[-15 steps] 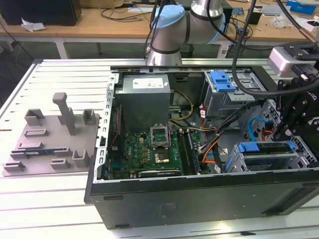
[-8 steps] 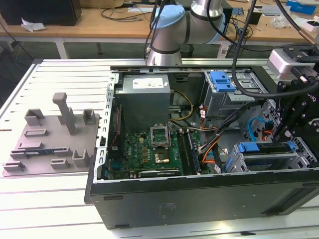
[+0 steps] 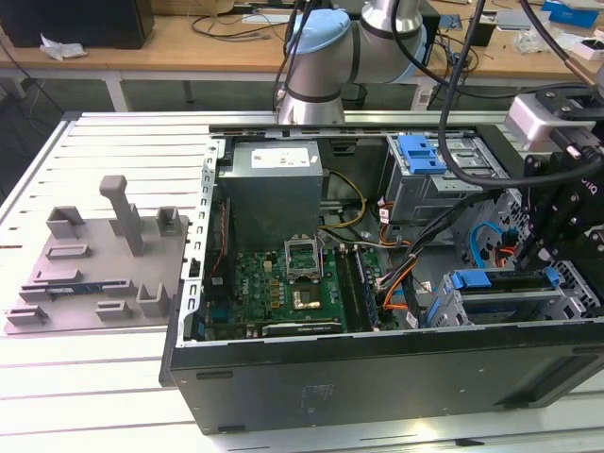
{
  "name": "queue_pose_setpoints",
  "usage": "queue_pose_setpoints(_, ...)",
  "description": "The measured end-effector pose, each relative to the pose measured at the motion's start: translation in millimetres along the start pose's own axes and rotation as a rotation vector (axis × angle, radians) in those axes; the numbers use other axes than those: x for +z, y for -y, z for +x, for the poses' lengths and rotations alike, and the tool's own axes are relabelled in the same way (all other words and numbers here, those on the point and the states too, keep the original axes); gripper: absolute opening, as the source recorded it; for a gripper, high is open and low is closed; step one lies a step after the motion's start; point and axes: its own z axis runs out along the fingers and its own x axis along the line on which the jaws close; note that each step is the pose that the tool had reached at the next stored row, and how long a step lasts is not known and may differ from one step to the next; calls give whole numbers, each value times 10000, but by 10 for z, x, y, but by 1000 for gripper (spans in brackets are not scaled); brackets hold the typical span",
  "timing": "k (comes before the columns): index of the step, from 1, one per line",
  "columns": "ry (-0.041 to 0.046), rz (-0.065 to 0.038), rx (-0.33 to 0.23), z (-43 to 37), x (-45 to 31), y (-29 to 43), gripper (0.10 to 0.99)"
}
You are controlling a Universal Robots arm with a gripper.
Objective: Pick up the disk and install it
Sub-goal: 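Insert the first disk wire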
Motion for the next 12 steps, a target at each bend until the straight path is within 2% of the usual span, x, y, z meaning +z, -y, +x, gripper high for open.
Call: queue_pose_setpoints(12, -1, -3, 0, 0, 34, 0, 169)
